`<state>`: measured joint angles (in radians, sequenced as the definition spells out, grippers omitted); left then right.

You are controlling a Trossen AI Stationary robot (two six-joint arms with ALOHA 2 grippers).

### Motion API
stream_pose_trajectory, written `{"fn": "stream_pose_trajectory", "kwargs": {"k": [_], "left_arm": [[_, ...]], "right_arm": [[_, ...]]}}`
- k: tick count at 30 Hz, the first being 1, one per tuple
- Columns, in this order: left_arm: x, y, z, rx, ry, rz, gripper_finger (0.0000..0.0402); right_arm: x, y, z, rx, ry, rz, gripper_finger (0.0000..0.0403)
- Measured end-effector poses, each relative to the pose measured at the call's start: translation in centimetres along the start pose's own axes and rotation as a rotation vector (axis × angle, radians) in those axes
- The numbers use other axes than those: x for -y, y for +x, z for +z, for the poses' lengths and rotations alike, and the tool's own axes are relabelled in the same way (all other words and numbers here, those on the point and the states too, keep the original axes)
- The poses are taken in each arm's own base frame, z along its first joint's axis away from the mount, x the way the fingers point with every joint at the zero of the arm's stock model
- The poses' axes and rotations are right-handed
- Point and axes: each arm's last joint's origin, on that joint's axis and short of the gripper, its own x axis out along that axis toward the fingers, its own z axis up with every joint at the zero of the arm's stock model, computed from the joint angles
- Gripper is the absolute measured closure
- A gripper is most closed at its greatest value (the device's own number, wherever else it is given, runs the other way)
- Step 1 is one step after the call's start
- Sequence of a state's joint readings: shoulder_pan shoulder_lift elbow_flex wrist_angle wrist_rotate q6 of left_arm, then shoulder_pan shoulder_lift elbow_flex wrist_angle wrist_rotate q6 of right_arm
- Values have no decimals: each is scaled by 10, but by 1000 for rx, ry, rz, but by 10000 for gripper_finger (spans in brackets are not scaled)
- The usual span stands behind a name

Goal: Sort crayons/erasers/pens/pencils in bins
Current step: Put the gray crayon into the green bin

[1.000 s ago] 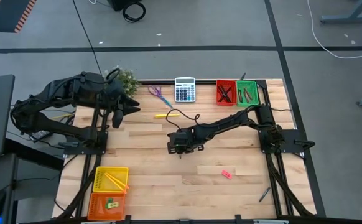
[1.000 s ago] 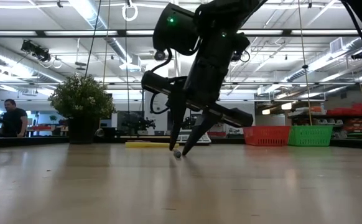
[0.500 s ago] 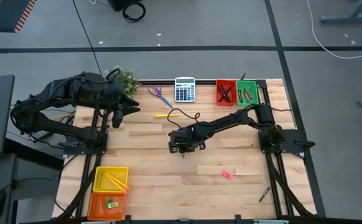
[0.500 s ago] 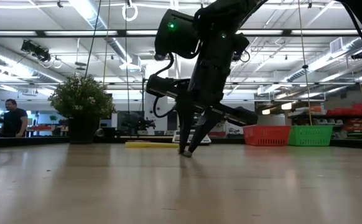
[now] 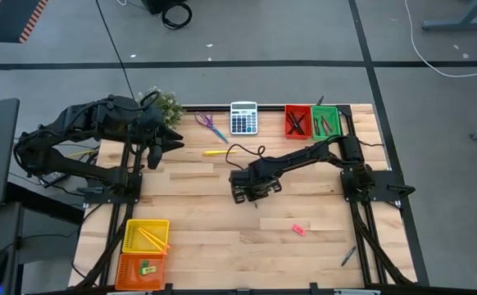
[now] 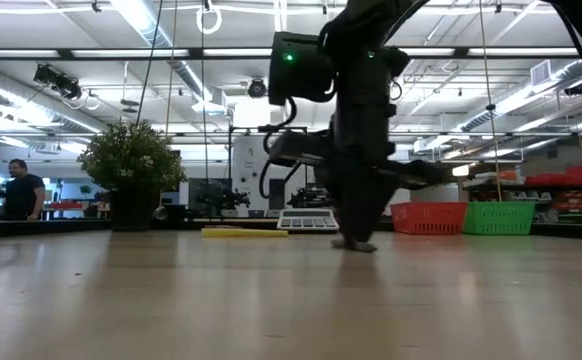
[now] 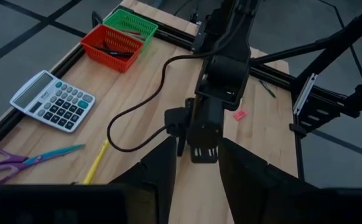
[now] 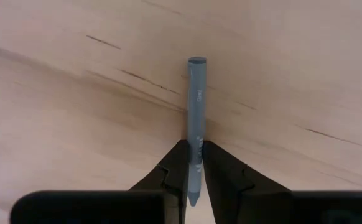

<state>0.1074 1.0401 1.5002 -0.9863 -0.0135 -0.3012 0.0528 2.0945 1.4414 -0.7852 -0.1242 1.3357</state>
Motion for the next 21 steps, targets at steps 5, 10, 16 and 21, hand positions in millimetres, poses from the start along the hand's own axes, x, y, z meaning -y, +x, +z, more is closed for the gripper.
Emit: {"fn": "stream_pose_trajectory", "kwargs": {"k": [5,10,16,21], "left_arm": [[0,0,0,0,0,0,280],[0,0,-1,-7,-1,2,276],[-1,0,-2,-22,-1,7,275],[-1,0,-2,-23,-7,7,280]], "right_arm": [[13,-4,-3,-19,-54,-126,347],[19,-4,-6,-42,-121,-193,347],[21,-4,-11,-26,-160,-221,346],[20,-3,-14,10,-151,-233,345]]}}
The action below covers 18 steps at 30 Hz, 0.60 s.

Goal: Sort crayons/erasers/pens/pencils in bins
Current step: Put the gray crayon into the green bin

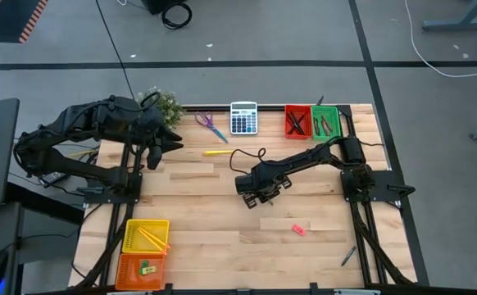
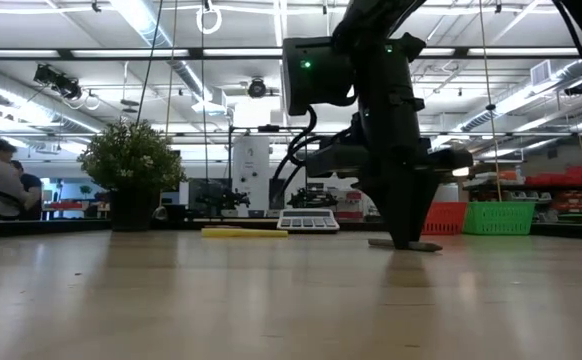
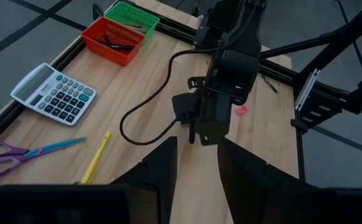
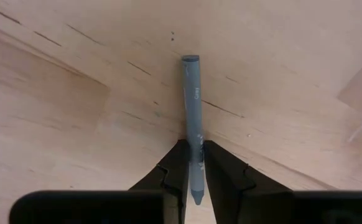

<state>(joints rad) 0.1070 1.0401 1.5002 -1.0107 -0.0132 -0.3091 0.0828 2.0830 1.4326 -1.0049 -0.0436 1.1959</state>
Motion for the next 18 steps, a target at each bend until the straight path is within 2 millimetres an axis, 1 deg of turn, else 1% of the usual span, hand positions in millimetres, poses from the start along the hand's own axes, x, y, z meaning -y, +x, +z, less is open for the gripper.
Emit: {"fn": "stream_pose_trajectory", "kwargs": {"k": [6,18], "left_arm": [[0,0,0,0,-13,0,275],[0,0,0,0,-13,0,284]], "right_arm": [[-3,0,-6,47,-6,-16,348],[-4,-2,-5,33,-6,-3,360]]}}
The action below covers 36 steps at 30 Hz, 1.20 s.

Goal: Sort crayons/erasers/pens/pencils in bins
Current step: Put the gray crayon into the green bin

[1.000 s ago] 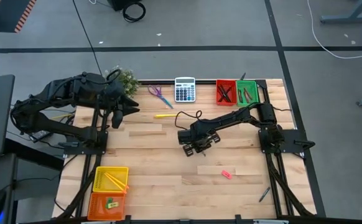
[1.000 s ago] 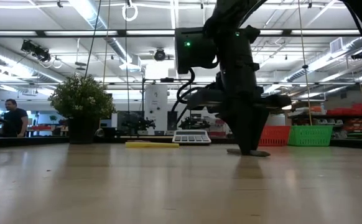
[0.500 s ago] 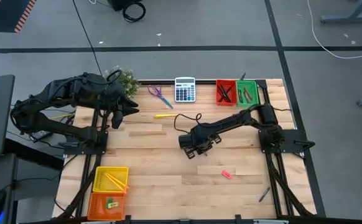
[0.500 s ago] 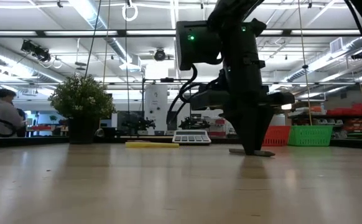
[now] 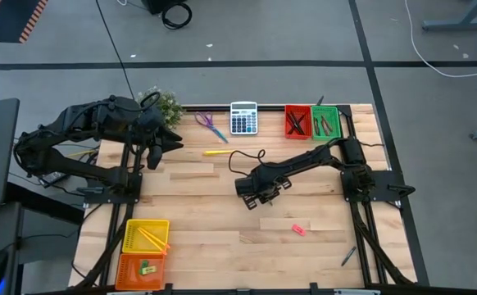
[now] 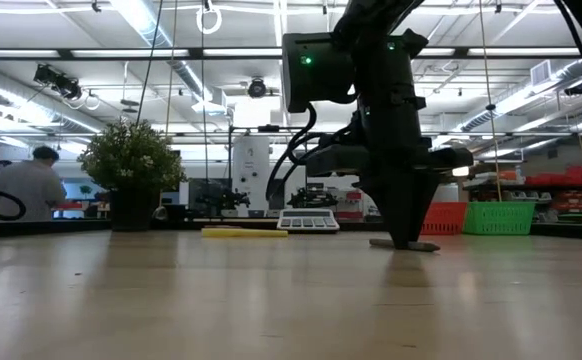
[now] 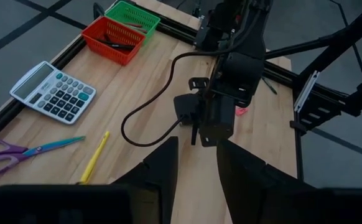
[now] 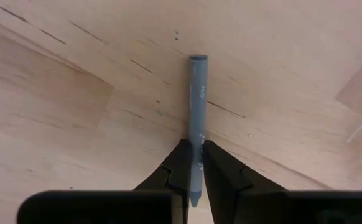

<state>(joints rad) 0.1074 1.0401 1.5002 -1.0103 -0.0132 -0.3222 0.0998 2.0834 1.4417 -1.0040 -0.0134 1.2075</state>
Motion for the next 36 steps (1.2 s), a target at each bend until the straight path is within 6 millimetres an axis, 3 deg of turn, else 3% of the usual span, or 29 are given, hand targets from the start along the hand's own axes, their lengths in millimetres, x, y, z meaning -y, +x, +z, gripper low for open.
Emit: {"fn": "stream_pose_trajectory", "kwargs": {"k": [15,22,28,36], "left_arm": [[0,0,0,0,2,0,288],[0,0,0,0,19,0,283],[0,0,0,0,20,0,287],[0,0,0,5,14,3,285]], "right_arm": [[-1,-29,5,-35,-73,-64,362],[15,-53,15,-54,-96,-78,359],[59,-89,30,19,-14,-50,359],[162,-113,45,66,187,-63,359]]}}
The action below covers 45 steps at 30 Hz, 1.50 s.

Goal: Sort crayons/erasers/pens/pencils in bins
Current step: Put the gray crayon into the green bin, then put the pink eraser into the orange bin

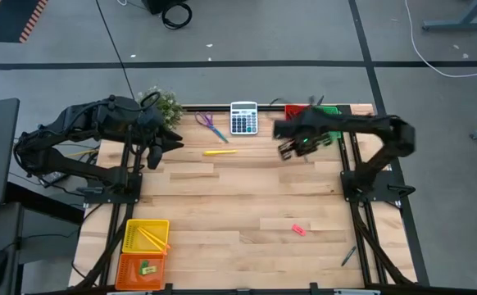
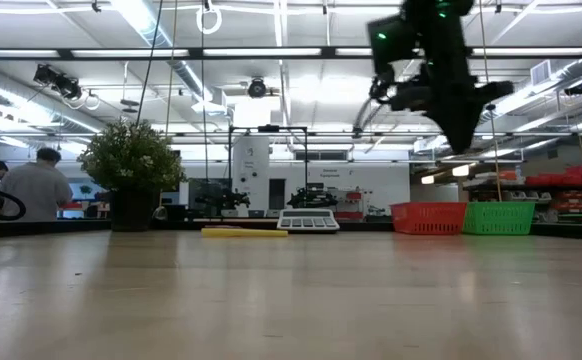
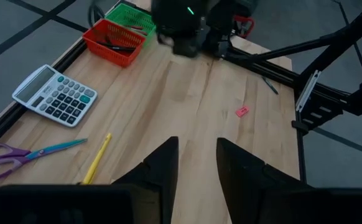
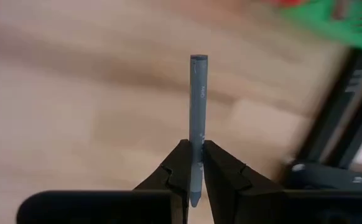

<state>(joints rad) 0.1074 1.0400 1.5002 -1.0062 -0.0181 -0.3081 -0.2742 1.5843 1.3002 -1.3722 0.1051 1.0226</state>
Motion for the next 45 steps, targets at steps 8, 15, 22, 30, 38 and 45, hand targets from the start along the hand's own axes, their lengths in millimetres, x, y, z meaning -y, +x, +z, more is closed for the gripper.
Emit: {"fn": "stream_pose_trajectory", "kwargs": {"k": [8,15,22,30,38,45], "left_arm": [[1,0,2,23,-22,-5,287],[1,0,3,29,-48,-7,284],[1,0,2,20,-96,-5,289],[1,0,2,20,-107,-5,285],[1,0,2,20,-108,-5,291],[0,0,2,22,-89,-3,286]], "right_arm": [[85,6,41,98,227,17,359],[123,18,82,167,302,-27,359],[131,42,105,108,260,-73,359],[131,59,119,92,251,-90,340],[136,52,116,115,246,-79,288],[140,13,81,116,257,53,274]]}}
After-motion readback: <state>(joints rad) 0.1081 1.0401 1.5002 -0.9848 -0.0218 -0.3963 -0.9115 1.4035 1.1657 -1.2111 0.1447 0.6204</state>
